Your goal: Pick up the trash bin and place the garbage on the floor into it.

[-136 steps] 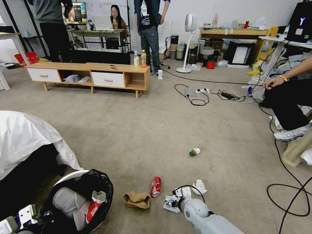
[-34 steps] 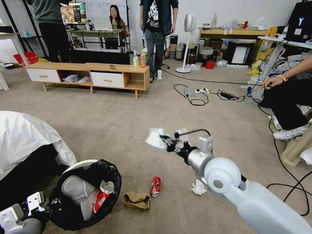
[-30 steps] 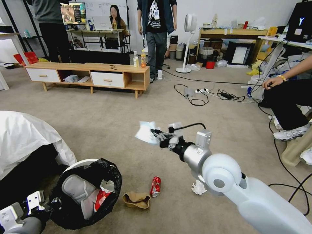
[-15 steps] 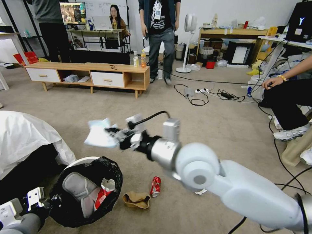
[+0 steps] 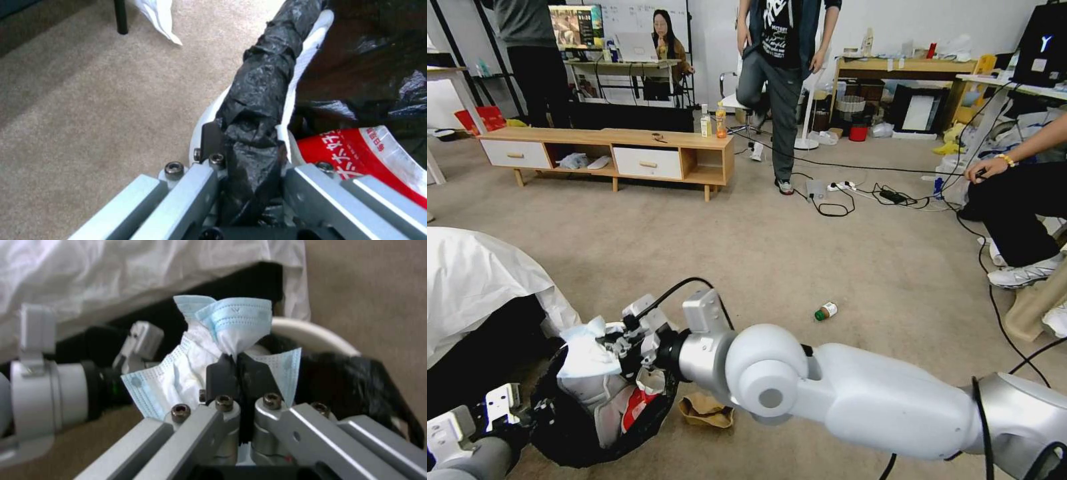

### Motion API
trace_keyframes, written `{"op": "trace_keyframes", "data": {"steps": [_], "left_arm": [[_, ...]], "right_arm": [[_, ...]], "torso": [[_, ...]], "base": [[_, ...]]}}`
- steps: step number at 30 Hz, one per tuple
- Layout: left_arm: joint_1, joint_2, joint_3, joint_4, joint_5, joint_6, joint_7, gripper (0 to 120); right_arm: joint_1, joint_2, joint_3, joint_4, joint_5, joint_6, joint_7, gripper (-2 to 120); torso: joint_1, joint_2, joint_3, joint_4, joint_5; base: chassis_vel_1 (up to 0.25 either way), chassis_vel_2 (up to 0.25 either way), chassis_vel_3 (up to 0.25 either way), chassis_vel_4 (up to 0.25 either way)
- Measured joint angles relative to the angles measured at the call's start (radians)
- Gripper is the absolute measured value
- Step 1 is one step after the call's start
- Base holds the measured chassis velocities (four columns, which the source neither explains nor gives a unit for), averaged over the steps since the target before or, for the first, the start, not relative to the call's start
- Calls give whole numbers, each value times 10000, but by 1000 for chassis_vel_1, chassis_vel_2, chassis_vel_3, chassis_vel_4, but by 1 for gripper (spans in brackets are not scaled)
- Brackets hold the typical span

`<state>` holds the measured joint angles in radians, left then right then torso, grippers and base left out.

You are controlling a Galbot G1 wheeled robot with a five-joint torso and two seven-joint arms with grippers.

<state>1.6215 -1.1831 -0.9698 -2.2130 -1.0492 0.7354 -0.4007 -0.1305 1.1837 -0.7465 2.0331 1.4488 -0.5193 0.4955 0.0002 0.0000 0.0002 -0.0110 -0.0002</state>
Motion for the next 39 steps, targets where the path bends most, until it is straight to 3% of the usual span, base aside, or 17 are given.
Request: {"op": "trace_keyframes", "data": {"steps": [21, 39], "left_arm": [[-23, -5, 57, -121, -15, 0, 3, 1], [-62, -135, 152, -33, 53, 0, 50, 1]], "right_arm": [[-446, 360, -315, -637, -153, -536, 518, 0], [-1043, 429, -458, -1946, -1025, -579, 276, 0]], "torso": [[0, 0, 0, 1, 1], [0, 0, -1, 0, 2]], "base": [[0, 0, 0, 0], [0, 0, 0, 0]]}}
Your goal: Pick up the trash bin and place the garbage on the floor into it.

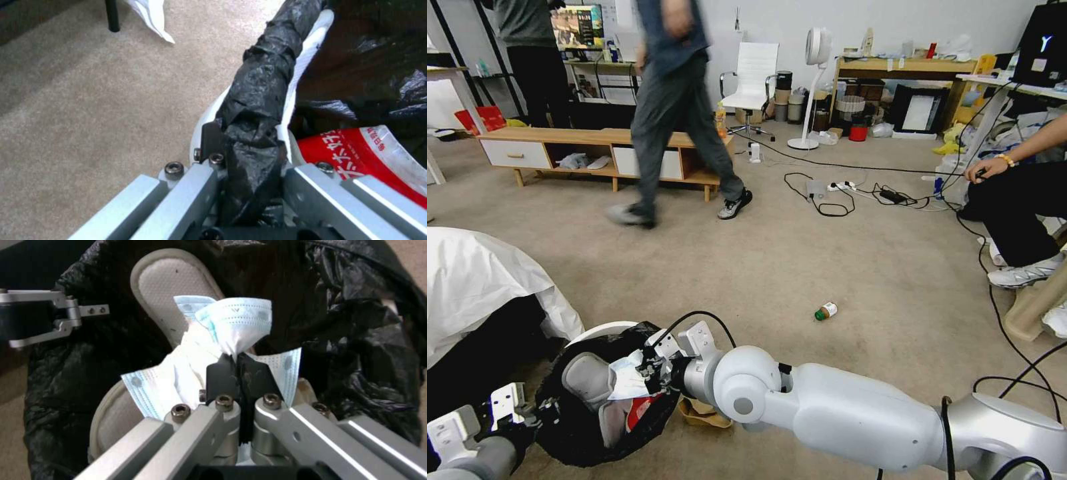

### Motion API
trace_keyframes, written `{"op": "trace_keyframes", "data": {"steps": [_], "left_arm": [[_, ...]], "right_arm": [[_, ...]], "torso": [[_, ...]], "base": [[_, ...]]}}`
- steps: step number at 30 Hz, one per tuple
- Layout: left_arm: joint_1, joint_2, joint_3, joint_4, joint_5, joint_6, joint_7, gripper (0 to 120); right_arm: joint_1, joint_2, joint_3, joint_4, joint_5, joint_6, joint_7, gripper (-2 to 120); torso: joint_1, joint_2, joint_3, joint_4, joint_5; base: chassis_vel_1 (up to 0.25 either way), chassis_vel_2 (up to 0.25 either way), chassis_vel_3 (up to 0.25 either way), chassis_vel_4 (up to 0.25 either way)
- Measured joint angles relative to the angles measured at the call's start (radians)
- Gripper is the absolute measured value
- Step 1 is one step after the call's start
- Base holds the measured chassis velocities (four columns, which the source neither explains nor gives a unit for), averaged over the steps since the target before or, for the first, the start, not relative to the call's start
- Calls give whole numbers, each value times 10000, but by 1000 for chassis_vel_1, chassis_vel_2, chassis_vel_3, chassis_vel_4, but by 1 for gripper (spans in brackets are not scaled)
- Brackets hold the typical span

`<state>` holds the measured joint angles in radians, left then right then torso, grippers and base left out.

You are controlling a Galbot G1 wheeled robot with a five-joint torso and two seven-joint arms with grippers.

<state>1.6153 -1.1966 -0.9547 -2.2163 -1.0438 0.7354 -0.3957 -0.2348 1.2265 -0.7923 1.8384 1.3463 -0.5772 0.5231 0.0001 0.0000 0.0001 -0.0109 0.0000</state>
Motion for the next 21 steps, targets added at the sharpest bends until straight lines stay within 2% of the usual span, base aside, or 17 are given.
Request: {"op": "trace_keyframes", "data": {"steps": [6, 8, 9, 11, 12, 14, 18, 21], "left_arm": [[11, -20, 0, 37, 23, 0, 21, 1], [10, -47, 20, 83, 81, 0, 32, 1], [10, -47, 20, 83, 81, 0, 32, 1], [-6, -67, 53, 126, 142, 0, 71, 1], [-6, -67, 53, 126, 142, 0, 71, 1], [-41, -77, 70, 172, 166, 0, 84, 1], [-61, -79, 80, 229, 187, 0, 87, 1], [-82, -87, 95, 290, 210, 0, 97, 1]], "right_arm": [[-72, 140, -22, -231, -80, 70, -4, 2], [-83, 160, -16, -230, -108, 128, -3, 11], [-83, 160, -16, -230, -108, 128, -3, 11], [-83, 140, 43, -151, -108, 147, 1, 23], [-83, 140, 43, -151, -108, 147, 1, 23], [-82, 81, 106, -74, -99, 150, 22, 34], [-80, 18, 147, 8, -91, 154, 44, 42], [-61, -46, 203, 134, -63, 155, 64, 58]], "torso": [[0, 0, 0, 0, 0], [0, 0, 0, 1, 0], [0, 0, 0, 1, 0], [0, 0, 0, 0, 0], [0, 0, 0, 0, 0], [0, 0, 0, 0, 0], [0, 0, 0, -1, 0], [-1, 0, 0, 0, 0]], "base": [[0, 0, 0, 0], [0, 0, 0, 0], [0, 0, 0, 0], [0, 0, 0, 0], [0, 0, 0, 0], [0, 0, 0, 0], [0, 0, 0, 0], [0, 0, 0, 0]]}}
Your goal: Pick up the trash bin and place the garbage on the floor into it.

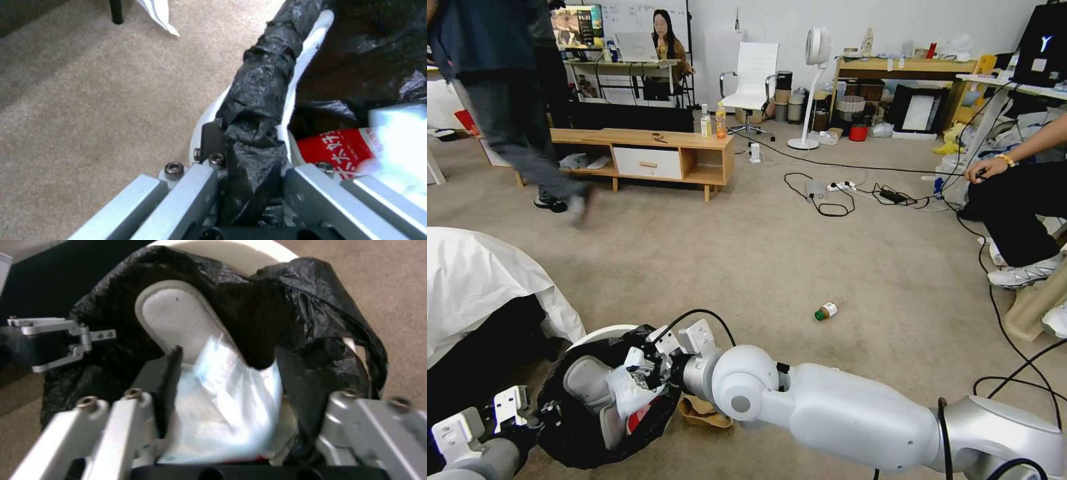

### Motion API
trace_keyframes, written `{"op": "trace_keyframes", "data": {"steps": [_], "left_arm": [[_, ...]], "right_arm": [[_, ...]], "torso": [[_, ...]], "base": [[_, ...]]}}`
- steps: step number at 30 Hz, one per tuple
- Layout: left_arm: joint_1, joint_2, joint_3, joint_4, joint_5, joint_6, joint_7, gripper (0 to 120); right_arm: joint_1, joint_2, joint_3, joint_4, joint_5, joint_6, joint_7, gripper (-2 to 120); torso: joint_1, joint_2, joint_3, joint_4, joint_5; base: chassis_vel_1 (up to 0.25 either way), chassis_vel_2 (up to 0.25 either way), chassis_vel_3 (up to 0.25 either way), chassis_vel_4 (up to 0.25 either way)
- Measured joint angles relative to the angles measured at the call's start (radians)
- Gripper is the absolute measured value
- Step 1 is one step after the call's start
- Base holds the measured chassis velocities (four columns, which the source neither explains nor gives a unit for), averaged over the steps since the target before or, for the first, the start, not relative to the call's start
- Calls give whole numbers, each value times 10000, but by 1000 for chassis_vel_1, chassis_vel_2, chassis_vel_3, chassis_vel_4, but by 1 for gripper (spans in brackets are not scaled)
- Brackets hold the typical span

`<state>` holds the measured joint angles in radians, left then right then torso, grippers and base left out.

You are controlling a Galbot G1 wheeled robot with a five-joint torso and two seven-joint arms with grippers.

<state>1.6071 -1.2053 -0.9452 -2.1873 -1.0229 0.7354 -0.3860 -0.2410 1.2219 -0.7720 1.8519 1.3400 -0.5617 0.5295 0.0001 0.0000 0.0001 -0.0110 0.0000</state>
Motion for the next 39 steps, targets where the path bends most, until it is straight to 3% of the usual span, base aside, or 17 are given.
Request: {"op": "trace_keyframes", "data": {"steps": [7, 10, 17, 23, 24, 27, 39], "left_arm": [[-18, 15, 4, 37, 0, 0, 1, 1], [-29, 30, 5, 58, -1, 0, 1, 1], [-36, 26, 0, 140, 4, 0, 1, 1], [-63, 102, -54, 279, 12, 0, 1, 1], [-74, 128, -86, 325, 11, 0, 1, 1], [-80, 132, -117, 355, 12, 0, 1, 1], [100, 82, -344, 239, 109, 0, 15, 1]], "right_arm": [[2, -15, 23, 31, 13, 0, 18, 79], [-31, -21, 32, 53, 16, 0, 35, 96], [-52, -124, 361, 384, 110, -11, 168, 97], [70, -992, 1101, 1403, 396, -194, 441, 97], [51, -1449, 1578, 1936, 441, -240, 491, 97], [-92, -1884, 2248, 2440, 429, -258, 528, 97], [-1905, -3197, 5998, 3171, -1036, -145, 277, 98]], "torso": [[0, 0, 0, 0, 0], [0, 0, 0, 0, 0], [0, 0, 0, 2, 0], [0, 0, 0, -1, 0], [0, 0, 0, -4, 2], [1, 0, 0, -2, 2], [0, 0, 0, 0, 3]], "base": [[0, 0, 0, 0], [0, 0, 0, 0], [0, 0, 0, 0], [0, 0, 0, 0], [0, 0, 0, 0], [0, 0, 0, 0], [0, 0, 0, 0]]}}
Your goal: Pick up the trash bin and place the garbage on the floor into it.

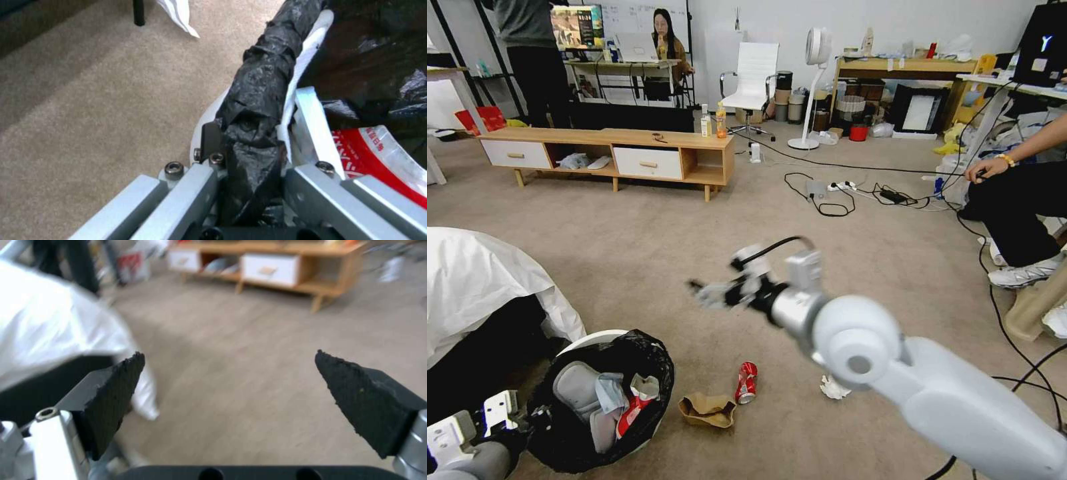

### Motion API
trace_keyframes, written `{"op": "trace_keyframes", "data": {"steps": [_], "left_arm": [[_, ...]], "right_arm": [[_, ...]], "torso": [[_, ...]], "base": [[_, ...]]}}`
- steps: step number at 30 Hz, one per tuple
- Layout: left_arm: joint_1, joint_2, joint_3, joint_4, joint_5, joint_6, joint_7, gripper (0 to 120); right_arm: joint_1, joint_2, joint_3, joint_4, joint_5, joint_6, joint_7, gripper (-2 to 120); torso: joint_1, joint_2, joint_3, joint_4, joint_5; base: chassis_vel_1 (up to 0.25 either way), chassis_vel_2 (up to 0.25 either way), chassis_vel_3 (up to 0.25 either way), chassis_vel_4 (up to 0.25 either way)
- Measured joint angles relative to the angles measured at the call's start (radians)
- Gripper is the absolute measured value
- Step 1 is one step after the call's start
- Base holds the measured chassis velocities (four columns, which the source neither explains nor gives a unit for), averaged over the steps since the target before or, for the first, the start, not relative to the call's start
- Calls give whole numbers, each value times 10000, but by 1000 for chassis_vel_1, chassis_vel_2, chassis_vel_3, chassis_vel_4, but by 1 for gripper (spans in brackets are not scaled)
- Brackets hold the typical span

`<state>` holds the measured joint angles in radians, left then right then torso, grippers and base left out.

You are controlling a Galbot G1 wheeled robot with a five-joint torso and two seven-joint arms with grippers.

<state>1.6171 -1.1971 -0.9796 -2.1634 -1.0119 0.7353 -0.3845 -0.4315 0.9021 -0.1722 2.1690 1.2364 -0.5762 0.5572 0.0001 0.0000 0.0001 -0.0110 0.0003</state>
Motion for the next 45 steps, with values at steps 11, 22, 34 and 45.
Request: {"op": "trace_keyframes", "data": {"steps": [11, 22, 34, 45], "left_arm": [[146, -173, -268, -71, 309, 0, 65, 1], [217, -271, -380, -58, 331, 0, 122, 1], [216, -319, -303, -36, 342, 0, 148, 1], [243, -374, -204, -24, 439, 0, 220, 1]], "right_arm": [[-1914, -980, 2600, 67, -1509, 634, -245, 98], [-4370, -1460, 3654, -513, -2671, 667, 229, 98], [-6508, -1621, 3510, -1658, -2958, -360, 412, 98], [-6723, -1175, 3058, -2865, -2476, -1282, -108, 97]], "torso": [[0, 0, 0, 0, -1], [0, 0, 0, 1, -2], [0, 0, 0, 1, -3], [0, 0, 0, 2, 0]], "base": [[0, 0, 0, 0], [0, 0, 0, 0], [0, 0, 0, 0], [0, 0, 0, 0]]}}
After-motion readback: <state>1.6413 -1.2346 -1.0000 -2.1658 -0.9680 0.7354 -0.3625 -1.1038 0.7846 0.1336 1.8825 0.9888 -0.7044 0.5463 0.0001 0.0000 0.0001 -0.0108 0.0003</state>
